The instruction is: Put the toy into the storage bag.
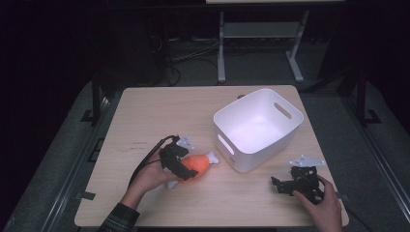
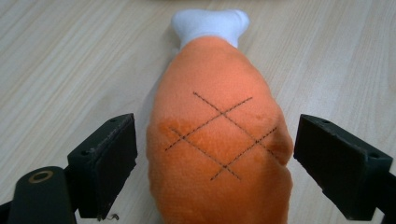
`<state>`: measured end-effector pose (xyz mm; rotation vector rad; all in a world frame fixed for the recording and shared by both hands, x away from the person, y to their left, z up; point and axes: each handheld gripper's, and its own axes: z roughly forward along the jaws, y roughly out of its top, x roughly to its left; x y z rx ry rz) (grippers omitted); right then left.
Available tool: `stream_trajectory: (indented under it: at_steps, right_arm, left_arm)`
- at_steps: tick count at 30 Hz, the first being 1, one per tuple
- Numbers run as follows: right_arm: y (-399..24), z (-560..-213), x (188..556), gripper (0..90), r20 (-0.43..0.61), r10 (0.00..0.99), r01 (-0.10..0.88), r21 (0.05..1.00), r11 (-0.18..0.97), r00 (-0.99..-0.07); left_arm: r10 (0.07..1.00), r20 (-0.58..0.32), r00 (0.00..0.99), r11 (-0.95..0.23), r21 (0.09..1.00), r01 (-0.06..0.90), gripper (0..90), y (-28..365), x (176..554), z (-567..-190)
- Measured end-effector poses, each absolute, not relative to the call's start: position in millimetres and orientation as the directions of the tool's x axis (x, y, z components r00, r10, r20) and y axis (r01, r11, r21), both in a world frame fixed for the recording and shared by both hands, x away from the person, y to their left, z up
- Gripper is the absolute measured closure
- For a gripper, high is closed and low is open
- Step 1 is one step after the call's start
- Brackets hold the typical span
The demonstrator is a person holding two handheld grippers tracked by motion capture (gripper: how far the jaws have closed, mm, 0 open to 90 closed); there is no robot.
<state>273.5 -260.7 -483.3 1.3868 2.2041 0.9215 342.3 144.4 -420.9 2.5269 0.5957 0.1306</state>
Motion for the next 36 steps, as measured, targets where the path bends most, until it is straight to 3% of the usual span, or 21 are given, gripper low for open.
stream_trajectory:
  at_steps: [36]
  right_arm:
    - [-260.7, -483.2, 273.4, 0.2, 0.028, 0.896, 0.65, 0.699, 0.299, -0.442]
  left_arm:
    - [0.425, 0.027, 0.905, -0.817, 0.441, 0.37, 12.6, 129.8, 343.0, -448.7]
